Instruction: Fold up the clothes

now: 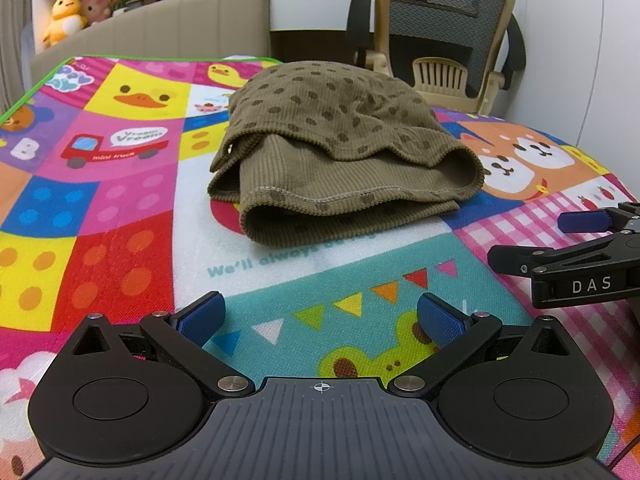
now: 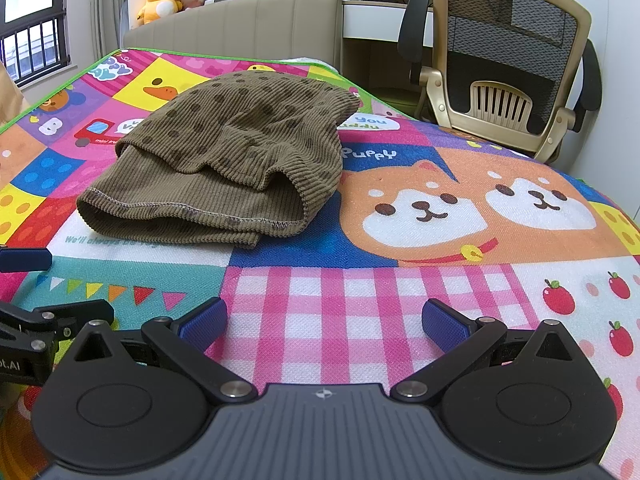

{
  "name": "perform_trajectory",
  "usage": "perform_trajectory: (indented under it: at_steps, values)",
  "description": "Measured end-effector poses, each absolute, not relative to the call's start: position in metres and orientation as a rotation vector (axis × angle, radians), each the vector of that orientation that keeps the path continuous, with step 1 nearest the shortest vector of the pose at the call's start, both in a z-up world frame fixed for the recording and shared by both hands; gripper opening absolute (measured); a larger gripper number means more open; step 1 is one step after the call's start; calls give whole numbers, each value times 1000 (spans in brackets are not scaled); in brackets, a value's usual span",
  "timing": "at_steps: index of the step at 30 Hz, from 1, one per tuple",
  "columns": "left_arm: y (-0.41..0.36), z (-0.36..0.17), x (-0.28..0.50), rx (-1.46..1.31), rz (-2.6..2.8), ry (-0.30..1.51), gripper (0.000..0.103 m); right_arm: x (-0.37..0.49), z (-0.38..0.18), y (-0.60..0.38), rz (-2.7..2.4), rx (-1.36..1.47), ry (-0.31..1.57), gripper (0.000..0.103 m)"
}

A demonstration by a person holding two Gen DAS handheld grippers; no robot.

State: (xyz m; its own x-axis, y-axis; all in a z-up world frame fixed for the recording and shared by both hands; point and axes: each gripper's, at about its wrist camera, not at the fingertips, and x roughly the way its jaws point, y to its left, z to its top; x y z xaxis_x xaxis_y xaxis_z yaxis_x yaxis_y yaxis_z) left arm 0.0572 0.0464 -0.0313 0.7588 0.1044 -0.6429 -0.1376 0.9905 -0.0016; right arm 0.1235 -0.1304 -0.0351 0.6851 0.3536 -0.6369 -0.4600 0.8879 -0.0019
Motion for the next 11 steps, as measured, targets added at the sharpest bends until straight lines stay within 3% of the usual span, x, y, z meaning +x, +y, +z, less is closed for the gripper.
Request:
perform_trajectory:
  at_steps: [11]
  values:
    - [52, -30, 56, -84, 147, 685, 103, 122, -34, -130, 470, -168, 675, 103]
